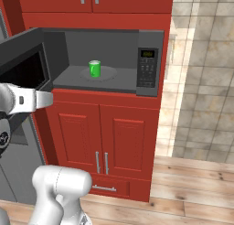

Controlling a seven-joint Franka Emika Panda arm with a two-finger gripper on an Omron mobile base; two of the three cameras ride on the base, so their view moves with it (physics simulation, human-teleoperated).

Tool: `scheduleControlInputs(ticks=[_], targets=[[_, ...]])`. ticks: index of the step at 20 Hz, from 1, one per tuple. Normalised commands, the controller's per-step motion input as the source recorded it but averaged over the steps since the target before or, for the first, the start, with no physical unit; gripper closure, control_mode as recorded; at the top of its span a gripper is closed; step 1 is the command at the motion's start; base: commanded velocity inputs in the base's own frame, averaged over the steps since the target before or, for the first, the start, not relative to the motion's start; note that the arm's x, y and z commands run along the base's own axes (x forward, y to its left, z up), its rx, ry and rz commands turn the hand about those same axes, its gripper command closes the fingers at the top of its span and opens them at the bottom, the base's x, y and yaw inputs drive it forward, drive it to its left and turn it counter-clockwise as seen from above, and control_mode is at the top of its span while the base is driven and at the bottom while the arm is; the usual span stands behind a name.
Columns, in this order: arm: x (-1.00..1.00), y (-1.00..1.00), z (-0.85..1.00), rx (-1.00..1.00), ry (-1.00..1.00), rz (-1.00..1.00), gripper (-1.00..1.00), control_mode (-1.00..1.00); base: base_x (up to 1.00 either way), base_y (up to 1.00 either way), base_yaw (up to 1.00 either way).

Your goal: Pick the mug from the counter and place it inside the microwave. Then close the microwave.

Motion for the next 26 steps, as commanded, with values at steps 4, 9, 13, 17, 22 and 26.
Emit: scheduleControlInputs(ticks=[4, 9, 13, 17, 22, 26], targets=[[-0.67, 0.0, 0.16, 0.0, -0.16, 0.0, -1.0, -1.0, 0.0, 0.0, 0.0], [-0.63, 0.0, 0.21, 0.0, -0.1, 0.0, -1.0, -1.0, 0.0, 0.0, 0.0], [-0.51, 0.0, 0.11, 0.0, -0.09, 0.0, -1.0, -1.0, 0.0, 0.0, 0.0], [-0.5, 0.0, 0.01, 0.0, -0.14, 0.0, -1.0, -1.0, 0.0, 0.0, 0.0], [-0.42, 0.06, 0.0, 0.0, -0.19, -0.02, -1.0, -1.0, 0.0, 0.0, 0.0], [-0.29, 0.13, 0.0, 0.0, -0.19, -0.06, -1.0, -1.0, 0.0, 0.0, 0.0]])
